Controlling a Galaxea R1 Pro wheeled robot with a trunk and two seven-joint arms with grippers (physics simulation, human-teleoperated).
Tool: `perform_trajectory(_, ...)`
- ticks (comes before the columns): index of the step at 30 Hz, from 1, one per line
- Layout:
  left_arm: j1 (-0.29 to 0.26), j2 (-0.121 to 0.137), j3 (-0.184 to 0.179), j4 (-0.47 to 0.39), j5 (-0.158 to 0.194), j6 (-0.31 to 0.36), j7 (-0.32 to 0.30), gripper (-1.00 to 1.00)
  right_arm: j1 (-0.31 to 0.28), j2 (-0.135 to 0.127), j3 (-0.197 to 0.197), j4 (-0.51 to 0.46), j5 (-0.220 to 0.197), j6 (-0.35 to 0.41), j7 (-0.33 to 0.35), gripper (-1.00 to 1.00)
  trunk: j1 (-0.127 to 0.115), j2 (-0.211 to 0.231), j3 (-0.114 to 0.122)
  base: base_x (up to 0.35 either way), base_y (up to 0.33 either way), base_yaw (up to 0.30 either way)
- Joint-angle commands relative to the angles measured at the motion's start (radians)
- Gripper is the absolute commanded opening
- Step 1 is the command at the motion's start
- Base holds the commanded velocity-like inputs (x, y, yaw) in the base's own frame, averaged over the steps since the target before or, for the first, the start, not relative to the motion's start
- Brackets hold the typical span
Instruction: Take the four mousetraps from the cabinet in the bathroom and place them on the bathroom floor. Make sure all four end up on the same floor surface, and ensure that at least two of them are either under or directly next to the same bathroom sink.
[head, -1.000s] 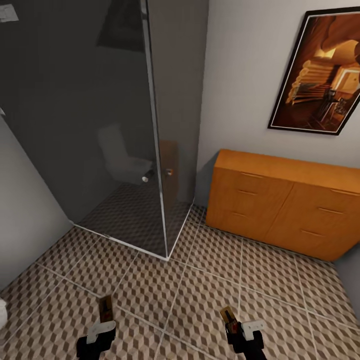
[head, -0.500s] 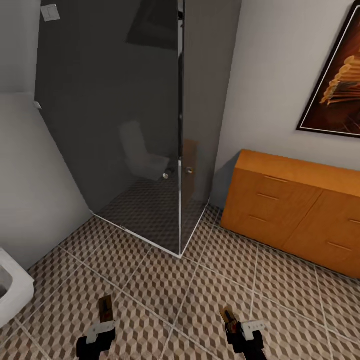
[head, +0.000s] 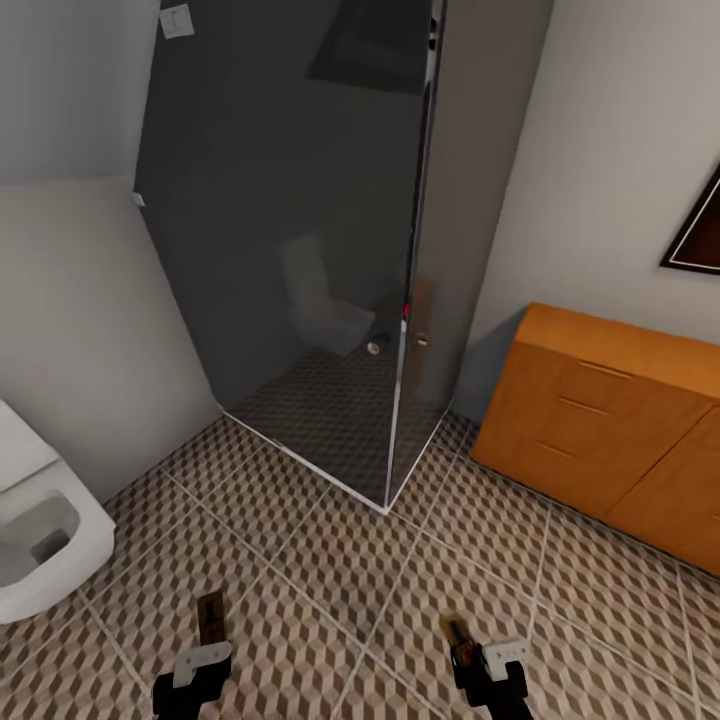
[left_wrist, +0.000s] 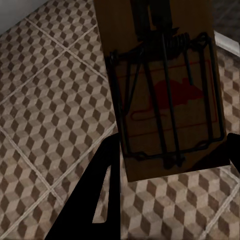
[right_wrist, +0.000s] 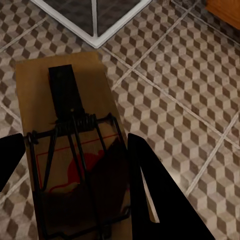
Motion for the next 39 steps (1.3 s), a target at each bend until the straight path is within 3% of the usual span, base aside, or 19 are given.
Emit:
perform_trajectory(1, -0.002, -0.001, -0.008, 0.004, -0.002, -0.004, 0.008, -1.00, -0.001, 0.000, 0.006, 0.001, 0.004, -0.002, -0.008, -1.00, 0.001, -0.002, -0.003, 0.000, 0.000, 0.251)
perform_trajectory(39, -0.002, -0.001, -0.009, 0.004, -0.002, -0.004, 0.008, -1.00, -0.001, -0.001, 0.006, 0.001, 0.005, -0.002, -0.009, -1.00, 0.001, -0.002, -0.034, 0.000, 0.000, 0.251)
